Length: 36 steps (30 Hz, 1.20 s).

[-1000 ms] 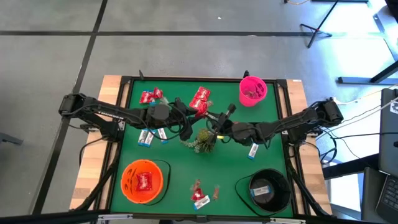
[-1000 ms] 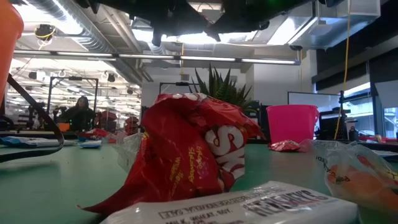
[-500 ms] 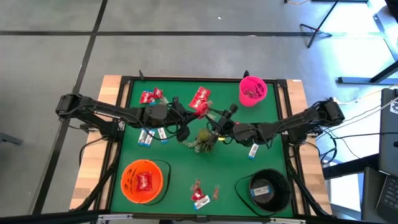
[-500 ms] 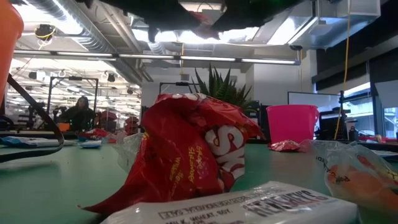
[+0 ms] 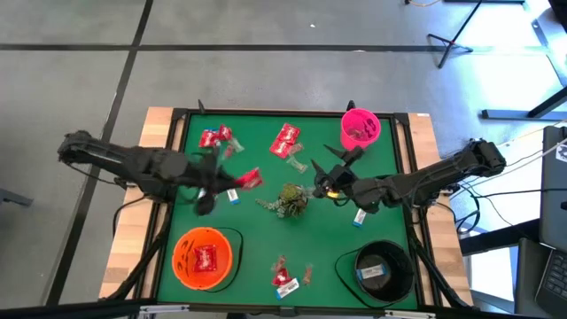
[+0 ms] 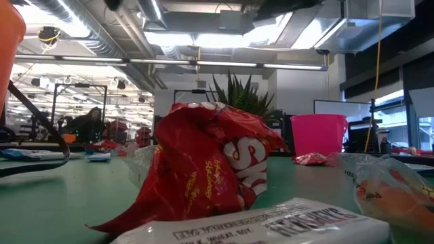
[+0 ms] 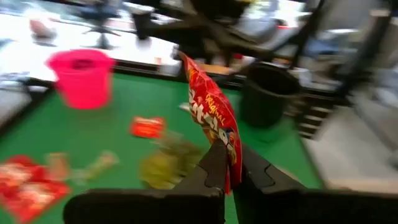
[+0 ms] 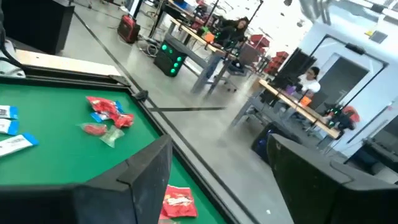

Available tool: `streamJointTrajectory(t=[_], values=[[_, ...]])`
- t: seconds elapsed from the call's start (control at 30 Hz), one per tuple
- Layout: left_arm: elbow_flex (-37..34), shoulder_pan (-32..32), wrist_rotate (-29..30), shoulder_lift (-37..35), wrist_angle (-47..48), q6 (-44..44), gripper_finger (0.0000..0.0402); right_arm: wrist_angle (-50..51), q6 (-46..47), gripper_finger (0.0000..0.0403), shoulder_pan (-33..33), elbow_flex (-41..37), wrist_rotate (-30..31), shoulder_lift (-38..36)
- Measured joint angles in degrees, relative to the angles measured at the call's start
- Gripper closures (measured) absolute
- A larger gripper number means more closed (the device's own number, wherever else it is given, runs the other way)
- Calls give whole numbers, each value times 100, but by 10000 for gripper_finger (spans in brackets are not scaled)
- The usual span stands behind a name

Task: Sort candy
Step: Put the red candy into the orange bucket

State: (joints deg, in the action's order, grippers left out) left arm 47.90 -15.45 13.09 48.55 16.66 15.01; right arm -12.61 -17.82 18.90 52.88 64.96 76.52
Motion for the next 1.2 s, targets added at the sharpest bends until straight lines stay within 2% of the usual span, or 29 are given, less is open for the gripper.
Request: streamJointTrajectory(t=[0.23,0.47,0.57,0.77,0.93,1.07,1.2], values=[[3,-1368,36,-417,634,878,401,688,701,150,-15,0,-1,-144],[4,-2457,709,-281,1320,1832,401,821,907,150,-13,0,-3,-144],[231,-2818,865,-165,1990,2386,401,822,917,150,-13,0,-3,-144],[1500,-3407,1137,530,3989,3570,401,826,918,150,-15,0,-3,-144],[2386,-3615,897,1364,4764,3881,401,828,1010,150,-15,-2,-2,-144],[2733,-3691,651,1977,5119,4152,401,829,1011,150,-15,-2,-3,-144],[2736,-3700,115,2424,5588,4708,401,829,1012,150,-15,-2,-1,-144]])
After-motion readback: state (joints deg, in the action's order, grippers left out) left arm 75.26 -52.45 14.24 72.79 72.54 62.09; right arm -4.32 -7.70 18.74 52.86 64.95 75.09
